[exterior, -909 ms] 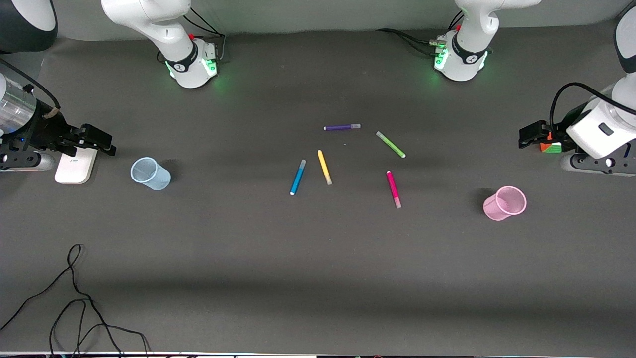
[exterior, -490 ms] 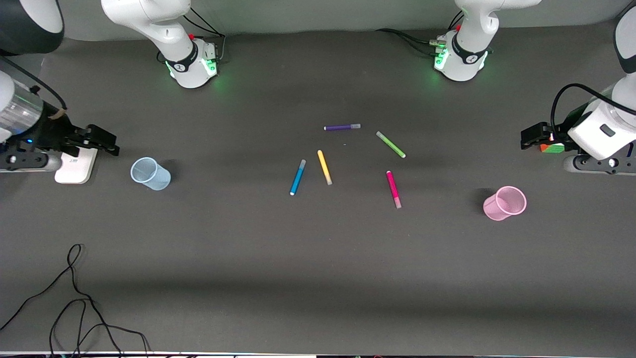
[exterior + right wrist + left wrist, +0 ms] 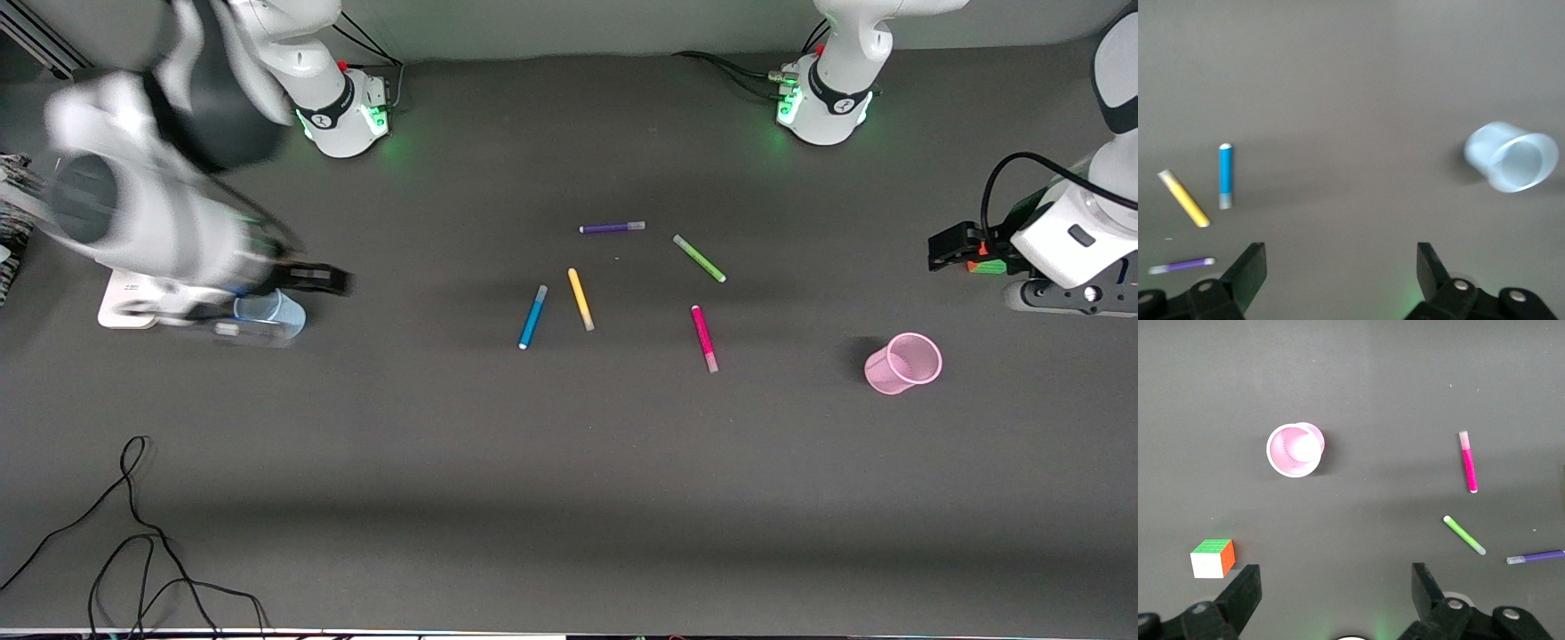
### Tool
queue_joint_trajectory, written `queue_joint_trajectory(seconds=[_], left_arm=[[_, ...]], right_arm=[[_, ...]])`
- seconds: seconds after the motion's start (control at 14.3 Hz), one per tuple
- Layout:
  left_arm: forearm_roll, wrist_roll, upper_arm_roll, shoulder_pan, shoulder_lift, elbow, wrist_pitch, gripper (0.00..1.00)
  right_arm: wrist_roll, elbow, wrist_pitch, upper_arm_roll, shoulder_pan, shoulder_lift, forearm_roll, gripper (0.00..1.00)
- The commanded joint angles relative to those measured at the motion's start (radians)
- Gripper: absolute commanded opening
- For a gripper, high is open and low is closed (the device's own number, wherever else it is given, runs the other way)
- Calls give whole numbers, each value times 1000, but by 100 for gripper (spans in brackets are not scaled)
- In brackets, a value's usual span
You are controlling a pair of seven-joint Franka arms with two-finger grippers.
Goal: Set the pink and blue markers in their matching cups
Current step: 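Reach the right gripper down to the blue marker while the left gripper moves inward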
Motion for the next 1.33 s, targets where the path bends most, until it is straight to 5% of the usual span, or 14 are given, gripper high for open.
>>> queue_joint_trajectory(seconds=[0.0, 0.28, 0.49, 0.7, 1.05, 1.26], left_arm=[[3, -25, -29, -29, -5, 5, -12, 100], [8, -159, -126, -67, -7, -38, -7, 99], [2, -292, -132, -132, -7, -53, -3, 99], [12, -516, -131, -239, -4, -68, 10, 99], [0, -564, -151, -262, -5, -76, 31, 96], [0, -553, -158, -304, -4, -107, 48, 91]], right_arm=[[141, 52, 94, 59, 8, 159, 79, 100], [311, 94, 267, 68, 81, 362, 134, 100], [400, 97, 379, 68, 130, 472, 151, 100], [434, 97, 425, 78, 138, 526, 154, 100], [458, 91, 517, 82, 152, 577, 151, 99], [457, 88, 528, 84, 166, 582, 145, 90]])
